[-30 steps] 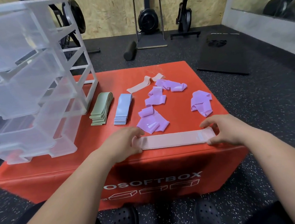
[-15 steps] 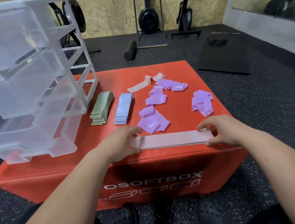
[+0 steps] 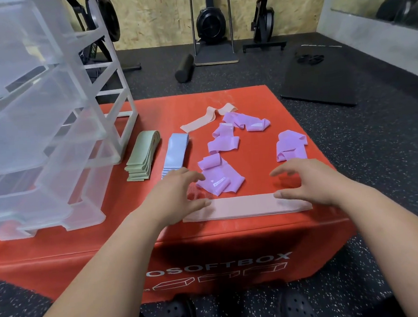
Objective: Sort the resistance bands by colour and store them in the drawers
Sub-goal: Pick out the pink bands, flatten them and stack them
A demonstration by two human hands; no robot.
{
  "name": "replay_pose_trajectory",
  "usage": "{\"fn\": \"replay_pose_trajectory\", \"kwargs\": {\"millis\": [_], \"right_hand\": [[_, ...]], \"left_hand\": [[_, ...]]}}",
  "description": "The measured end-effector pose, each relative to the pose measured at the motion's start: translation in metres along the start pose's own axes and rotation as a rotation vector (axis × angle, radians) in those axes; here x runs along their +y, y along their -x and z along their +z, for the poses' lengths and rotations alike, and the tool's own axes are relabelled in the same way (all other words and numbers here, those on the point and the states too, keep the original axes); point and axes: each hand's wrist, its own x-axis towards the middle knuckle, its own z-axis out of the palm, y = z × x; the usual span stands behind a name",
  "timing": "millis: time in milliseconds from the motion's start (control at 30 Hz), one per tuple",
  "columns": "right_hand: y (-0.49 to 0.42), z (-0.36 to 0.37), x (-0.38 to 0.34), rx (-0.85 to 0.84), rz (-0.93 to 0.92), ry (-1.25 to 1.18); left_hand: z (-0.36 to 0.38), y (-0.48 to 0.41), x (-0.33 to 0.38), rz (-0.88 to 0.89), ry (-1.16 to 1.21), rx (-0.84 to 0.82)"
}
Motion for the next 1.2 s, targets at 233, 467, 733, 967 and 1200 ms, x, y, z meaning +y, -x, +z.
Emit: {"fn": "replay_pose_trajectory", "kwargs": {"millis": [233,467,733,967,1200], "right_hand": [[-0.064,0.029,-0.034,0.109,-0.066,-0.053],[-0.161,0.029,-0.068,0.123,-0.093,0.04],[-0.284,0.03,-0.063,-0.013,0.079,0.212],[-0.349,0.04,-0.055,-0.026,0.145,0.289],[-0.35,0.036,-0.056,0.121,0.053,0.193]], "left_hand": [[-0.003,-0.035,-0.012,-0.07,-0.01,0.189],[-0.001,-0.068,-0.03,-0.138,0.016,0.284],[0.015,-0.101,-0.047,-0.165,-0.032,0.223],[0.012,-0.12,-0.048,-0.156,-0.006,0.283],[0.01,-0.12,-0.047,-0.16,0.008,0.292]]}}
